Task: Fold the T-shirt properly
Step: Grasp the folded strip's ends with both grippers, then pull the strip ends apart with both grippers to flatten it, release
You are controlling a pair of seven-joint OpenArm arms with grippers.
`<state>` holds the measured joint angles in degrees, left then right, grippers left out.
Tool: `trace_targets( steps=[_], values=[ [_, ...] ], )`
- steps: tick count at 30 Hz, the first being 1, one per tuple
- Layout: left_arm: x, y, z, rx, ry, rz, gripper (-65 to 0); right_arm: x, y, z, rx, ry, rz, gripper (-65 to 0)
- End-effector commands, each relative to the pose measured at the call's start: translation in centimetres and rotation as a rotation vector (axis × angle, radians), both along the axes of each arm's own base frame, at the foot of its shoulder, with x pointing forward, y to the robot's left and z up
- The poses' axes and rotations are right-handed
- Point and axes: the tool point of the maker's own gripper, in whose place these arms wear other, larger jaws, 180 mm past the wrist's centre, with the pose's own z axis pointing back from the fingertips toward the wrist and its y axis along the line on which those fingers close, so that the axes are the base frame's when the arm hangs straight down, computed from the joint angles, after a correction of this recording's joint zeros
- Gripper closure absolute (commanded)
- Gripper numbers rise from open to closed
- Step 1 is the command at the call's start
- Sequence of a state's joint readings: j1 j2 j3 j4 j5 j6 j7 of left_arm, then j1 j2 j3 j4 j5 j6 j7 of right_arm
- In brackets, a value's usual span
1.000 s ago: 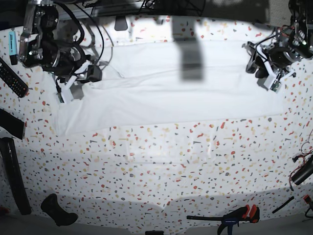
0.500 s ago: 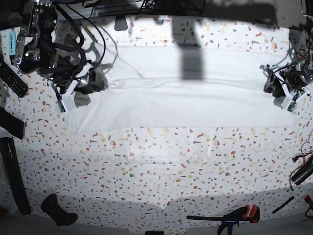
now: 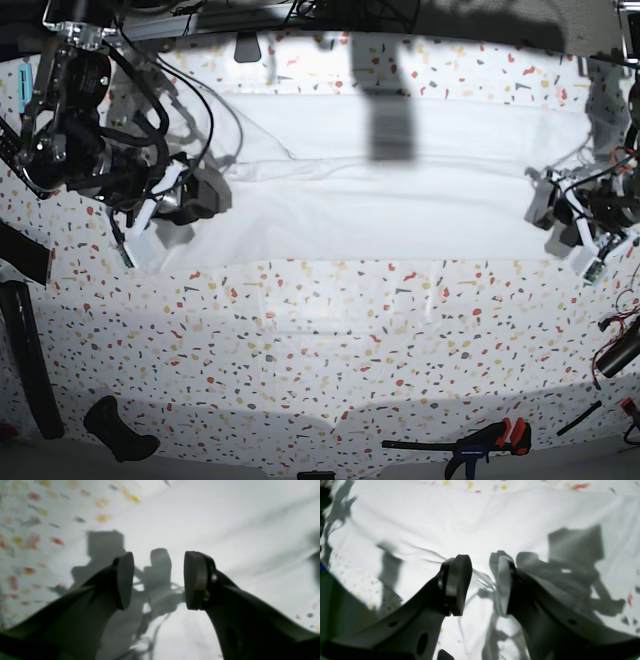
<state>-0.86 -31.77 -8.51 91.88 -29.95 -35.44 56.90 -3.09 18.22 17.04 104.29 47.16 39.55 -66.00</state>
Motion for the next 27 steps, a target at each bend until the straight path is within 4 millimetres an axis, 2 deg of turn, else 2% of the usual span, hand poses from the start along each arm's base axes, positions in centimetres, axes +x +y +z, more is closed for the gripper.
trace_targets(
  steps=[1, 7, 11, 15, 21, 24, 27],
  values=[
    [1.4, 1.6, 1.9, 0.039, -0.056, 0.028, -31.2, 0.6, 0.1, 1.4, 0.011, -0.053, 0.013, -22.5],
    [2.7, 8.1, 3.7, 0.104, -0.112, 0.174, -31.2, -0.5, 0.1, 0.6, 0.004, -0.024, 0.015, -22.5],
    [2.5, 10.7, 3.9, -0.055, -0.099, 0.271, -31.2, -2.6, 0.7, 0.3, -0.013, -0.009, 0.037, -22.5],
    [0.8, 11.4, 1.9, -0.174, 0.007, 0.284, -31.2, -5.3, 1.7, 0.5, -0.035, -0.002, 0.073, -22.5],
    [-1.1, 10.7, -0.7, -0.375, 0.091, 0.311, -31.2, -10.3, 3.1, 0.2, -0.056, 0.051, 0.125, -22.5],
    [-1.3, 11.5, -1.6, -0.397, 0.074, 0.357, -31.2, -12.7, 3.5, -0.1, -0.058, 0.097, 0.144, -22.5],
    [-1.2, 12.8, -2.0, -0.347, 0.046, 0.377, -31.2, -15.1, 3.9, -0.6, -0.056, 0.151, 0.157, -22.5]
  ],
)
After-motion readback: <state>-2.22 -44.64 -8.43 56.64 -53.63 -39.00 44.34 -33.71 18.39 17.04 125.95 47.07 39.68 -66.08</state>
